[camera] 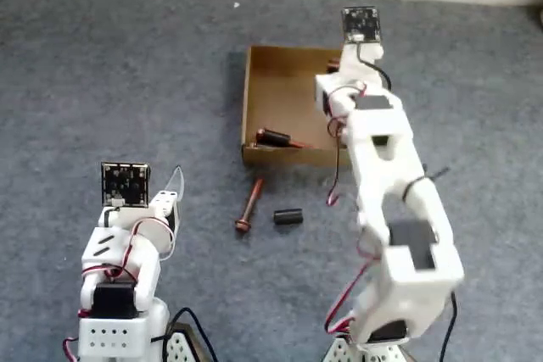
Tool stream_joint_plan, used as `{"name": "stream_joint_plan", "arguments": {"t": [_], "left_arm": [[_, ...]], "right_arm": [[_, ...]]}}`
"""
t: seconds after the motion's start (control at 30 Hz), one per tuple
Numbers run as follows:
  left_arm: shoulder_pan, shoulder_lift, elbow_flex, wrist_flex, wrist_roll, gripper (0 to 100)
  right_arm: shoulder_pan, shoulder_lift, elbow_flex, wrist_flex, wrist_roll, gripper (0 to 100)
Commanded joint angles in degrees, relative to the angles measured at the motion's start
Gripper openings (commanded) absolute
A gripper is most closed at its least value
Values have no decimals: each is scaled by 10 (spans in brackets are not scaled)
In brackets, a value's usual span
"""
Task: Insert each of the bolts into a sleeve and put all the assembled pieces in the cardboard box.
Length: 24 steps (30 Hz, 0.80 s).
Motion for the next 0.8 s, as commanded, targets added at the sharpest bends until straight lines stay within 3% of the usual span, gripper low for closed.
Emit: {"name": "stream_joint_plan", "arguments": {"t": [0.0,0.2,0.5,0.77], "left_arm": [[-7,-4,12,-13,-3,188],[-7,-4,12,-13,-3,188],[-8,-4,12,-13,-3,188],[-14,-4,12,-13,-4,188]], "right_arm": [[10,58,-110,73,-5,121],[9,82,-202,204,-6,124],[-44,4,-287,511,-3,120],[-114,-79,-285,690,174,120]]}}
